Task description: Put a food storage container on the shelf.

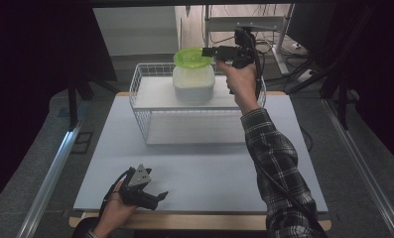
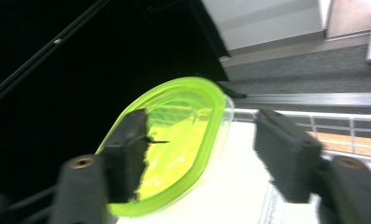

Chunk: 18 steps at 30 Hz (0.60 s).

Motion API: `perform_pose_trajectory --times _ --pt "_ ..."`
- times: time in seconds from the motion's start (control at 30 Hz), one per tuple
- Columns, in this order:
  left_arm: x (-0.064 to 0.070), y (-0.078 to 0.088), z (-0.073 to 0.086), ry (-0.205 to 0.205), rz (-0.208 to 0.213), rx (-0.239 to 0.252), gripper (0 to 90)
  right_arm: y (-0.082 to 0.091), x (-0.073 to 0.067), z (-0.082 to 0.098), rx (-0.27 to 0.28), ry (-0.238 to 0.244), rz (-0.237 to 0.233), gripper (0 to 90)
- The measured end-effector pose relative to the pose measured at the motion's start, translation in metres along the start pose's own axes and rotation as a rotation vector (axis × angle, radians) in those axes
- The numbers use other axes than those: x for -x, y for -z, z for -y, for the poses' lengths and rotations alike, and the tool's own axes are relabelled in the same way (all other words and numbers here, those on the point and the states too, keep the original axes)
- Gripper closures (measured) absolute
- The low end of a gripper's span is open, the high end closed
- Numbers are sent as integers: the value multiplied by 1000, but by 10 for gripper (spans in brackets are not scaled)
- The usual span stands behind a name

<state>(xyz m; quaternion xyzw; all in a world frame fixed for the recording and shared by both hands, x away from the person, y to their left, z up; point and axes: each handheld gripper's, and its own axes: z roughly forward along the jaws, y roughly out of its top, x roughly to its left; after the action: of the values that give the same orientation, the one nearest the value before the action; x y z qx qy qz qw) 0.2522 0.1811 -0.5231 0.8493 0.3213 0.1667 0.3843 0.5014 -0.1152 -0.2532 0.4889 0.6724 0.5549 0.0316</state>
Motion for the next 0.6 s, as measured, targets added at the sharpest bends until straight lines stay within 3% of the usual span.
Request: perform_pose_trajectory --times 0.2,0.43,0.6 --pt "0 1 0 5 -1 7 29 7 3 15 -34 102 -28 157" --pt "-3 2 0 33 14 32 26 20 15 37 -43 193 -39 103" --pt "-4 3 0 54 30 55 24 32 24 53 -46 249 -17 86"
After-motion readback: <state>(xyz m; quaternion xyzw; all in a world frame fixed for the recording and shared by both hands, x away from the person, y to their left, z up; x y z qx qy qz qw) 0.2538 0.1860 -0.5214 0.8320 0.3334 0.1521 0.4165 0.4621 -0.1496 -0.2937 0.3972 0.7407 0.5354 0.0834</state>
